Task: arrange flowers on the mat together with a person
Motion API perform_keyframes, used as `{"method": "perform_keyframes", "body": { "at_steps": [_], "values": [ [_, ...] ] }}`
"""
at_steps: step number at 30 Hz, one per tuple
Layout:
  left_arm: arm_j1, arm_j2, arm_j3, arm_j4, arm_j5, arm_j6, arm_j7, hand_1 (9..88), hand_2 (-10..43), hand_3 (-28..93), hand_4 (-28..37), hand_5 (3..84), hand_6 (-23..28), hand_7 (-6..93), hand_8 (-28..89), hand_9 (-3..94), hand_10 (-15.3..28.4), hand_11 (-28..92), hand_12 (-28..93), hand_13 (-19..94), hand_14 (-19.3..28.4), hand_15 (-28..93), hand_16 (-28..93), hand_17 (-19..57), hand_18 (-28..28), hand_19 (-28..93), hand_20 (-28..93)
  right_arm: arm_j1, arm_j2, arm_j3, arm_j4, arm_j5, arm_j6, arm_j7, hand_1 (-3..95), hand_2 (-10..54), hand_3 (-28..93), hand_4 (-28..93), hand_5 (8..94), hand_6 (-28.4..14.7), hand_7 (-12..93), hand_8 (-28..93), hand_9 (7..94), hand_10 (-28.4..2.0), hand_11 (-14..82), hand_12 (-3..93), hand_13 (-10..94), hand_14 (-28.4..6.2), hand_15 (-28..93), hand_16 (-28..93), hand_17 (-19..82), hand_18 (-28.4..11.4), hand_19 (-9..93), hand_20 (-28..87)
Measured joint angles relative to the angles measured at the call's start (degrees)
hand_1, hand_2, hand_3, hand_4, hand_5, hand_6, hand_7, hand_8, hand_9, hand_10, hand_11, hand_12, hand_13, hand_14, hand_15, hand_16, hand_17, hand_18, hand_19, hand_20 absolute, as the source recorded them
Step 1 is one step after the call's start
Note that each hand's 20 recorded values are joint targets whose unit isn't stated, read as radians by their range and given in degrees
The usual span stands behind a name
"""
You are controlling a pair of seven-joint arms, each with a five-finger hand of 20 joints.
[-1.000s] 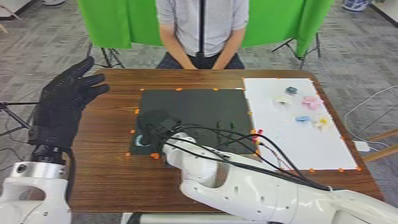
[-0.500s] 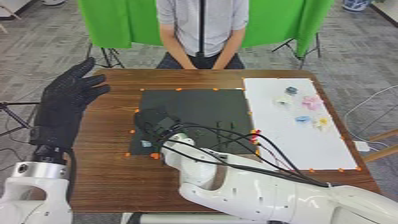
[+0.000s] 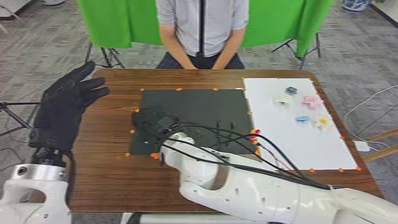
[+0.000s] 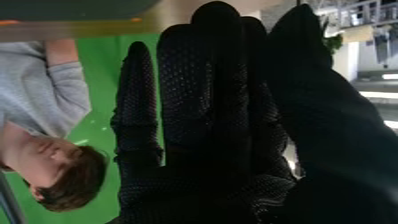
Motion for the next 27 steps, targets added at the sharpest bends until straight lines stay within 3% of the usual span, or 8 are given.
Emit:
{"method": "perform_keyframes", "body": {
  "at_steps": [2, 5, 10, 15, 22, 27],
  "values": [
    [1.1, -0.19, -0.97, -0.39, -0.04, 0.12, -0.02, 21.5, 5.2, 77, -28.3, 34.8, 7.4, 14.0, -11, 32.8, 19.7, 27, 9, 23, 26.6, 56, -12, -10.7, 21.1, 49, 9, -0.9, 0.3, 1.5, -1.7, 0.4, -0.5, -0.9, 43.0, -9.5, 65, -28, 67.7, 1.7, 30, -6, 71.7, -11.0, 33.4, 19.2, 69, -7.1, 63, 15, 27, -16.5, 75, 11],
    [3.6, -0.58, -3.11, -1.12, -0.07, 0.22, 0.39, 19.4, 4.3, 76, -28.3, 34.1, 6.7, 13.8, -11, 31.8, 19.1, 26, 9, 22, 26.7, 55, -12, -10.9, 21.3, 49, 9, -3.0, 1.1, 5.6, -5.7, 4.0, -2.1, -3.3, 36.0, -7.2, 69, -28, 64.3, 1.2, 24, -14, 67.2, -13.4, 29.6, 17.0, 64, -9.5, 61, 14, 24, -17.8, 71, 10],
    [7.8, -1.44, -5.98, -1.9, -0.06, 0.58, 2.29, 18.0, 3.7, 75, -28.3, 33.8, 6.4, 13.4, -10, 30.9, 18.7, 25, 9, 22, 26.5, 55, -12, -11.1, 21.5, 48, 9, -9.2, 2.4, 17.8, -14.4, 19.7, -10.3, -6.6, 31.4, -4.2, 69, -27, 59.4, -0.4, 20, -14, 61.8, -15.8, 24.4, 15.4, 58, -12.7, 60, 12, 21, -19.9, 69, 10],
    [10.4, -2.75, -7.81, -2.11, -0.04, 0.66, 2.92, 17.4, 3.6, 75, -28.3, 33.5, 6.1, 13.2, -10, 30.6, 18.5, 25, 9, 22, 26.7, 55, -11, -11.1, 21.4, 48, 9, -18.1, 2.4, 32.2, -22.2, 33.1, -17.1, -4.9, 29.3, -2.0, 70, -26, 54.4, -1.6, 17, -13, 56.2, -17.4, 21.9, 15.3, 52, -15.0, 59, 10, 17, -21.0, 65, 10],
    [13.1, -3.53, -8.72, -2.25, -1.12, 1.56, 3.81, 15.8, 5.1, 74, -28.3, 33.9, 6.2, 12.9, -10, 31.1, 18.8, 25, 10, 23, 27.1, 57, -11, -11.0, 21.5, 48, 9, -31.9, 1.3, 51.0, -25.9, 52.3, -17.9, -6.0, 28.0, 1.6, 70, -26, 50.4, -2.2, 16, -12, 50.6, -17.9, 20.1, 14.9, 46, -16.6, 58, 7, 14, -20.3, 63, 10],
    [14.0, -3.78, -8.4, -2.23, -1.97, 2.0, 4.93, 15.4, 5.3, 75, -28.3, 34.1, 5.9, 12.5, -10, 31.1, 18.6, 24, 9, 22, 26.9, 54, -12, -11.0, 21.3, 47, 9, -42.5, 0.5, 63.8, -26.9, 63.7, -18.0, -12.2, 26.5, 2.1, 71, -27, 47.7, -2.4, 14, -12, 47.5, -18.1, 16.8, 14.4, 42, -17.8, 51, 6, 13, -20.5, 59, 11]
  ]
}}
